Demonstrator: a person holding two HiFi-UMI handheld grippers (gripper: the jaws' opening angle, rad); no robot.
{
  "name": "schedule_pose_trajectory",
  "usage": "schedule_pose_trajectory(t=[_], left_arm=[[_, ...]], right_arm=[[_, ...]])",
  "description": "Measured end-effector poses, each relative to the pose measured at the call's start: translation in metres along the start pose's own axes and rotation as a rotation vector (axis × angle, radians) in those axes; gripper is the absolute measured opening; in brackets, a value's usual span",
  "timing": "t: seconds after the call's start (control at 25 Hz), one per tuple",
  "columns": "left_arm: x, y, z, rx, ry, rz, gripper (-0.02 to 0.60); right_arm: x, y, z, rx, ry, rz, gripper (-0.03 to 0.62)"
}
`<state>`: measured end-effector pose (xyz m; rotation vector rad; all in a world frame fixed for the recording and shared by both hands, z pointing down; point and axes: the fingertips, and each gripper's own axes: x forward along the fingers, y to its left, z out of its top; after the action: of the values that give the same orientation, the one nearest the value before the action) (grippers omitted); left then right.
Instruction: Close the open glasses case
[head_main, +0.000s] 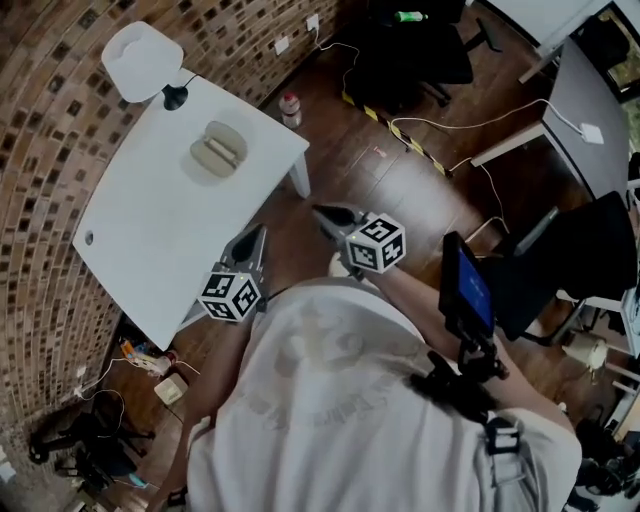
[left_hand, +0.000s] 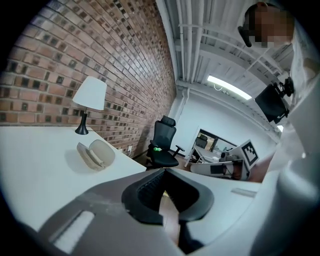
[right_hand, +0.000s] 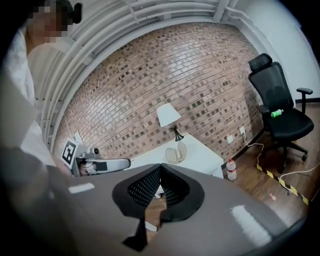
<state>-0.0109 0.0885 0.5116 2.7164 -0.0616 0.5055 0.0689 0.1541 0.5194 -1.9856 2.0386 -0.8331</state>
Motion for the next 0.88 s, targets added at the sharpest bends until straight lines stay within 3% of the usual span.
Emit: schedule_pose_trajectory(t=[0.2, 0.4, 0.88], left_arm=[[0.014, -0.011, 0.007, -0.009, -0.026, 0.065, 0.006], [0.026, -0.026, -0.003, -0.014, -0.006, 0.106, 0.006], [0.022, 0.037, 0.010, -0.053, -0.010, 0.125, 0.006]], right_arm=[[-0.009, -0.016, 0.012, 0.010, 0.006, 0.071, 0.008], [-0.025, -0.043, 0.007, 0.044, 0.015, 0.082, 0.008], [0.035, -0.038, 0.018, 0.065, 0.034, 0.101, 0.008]])
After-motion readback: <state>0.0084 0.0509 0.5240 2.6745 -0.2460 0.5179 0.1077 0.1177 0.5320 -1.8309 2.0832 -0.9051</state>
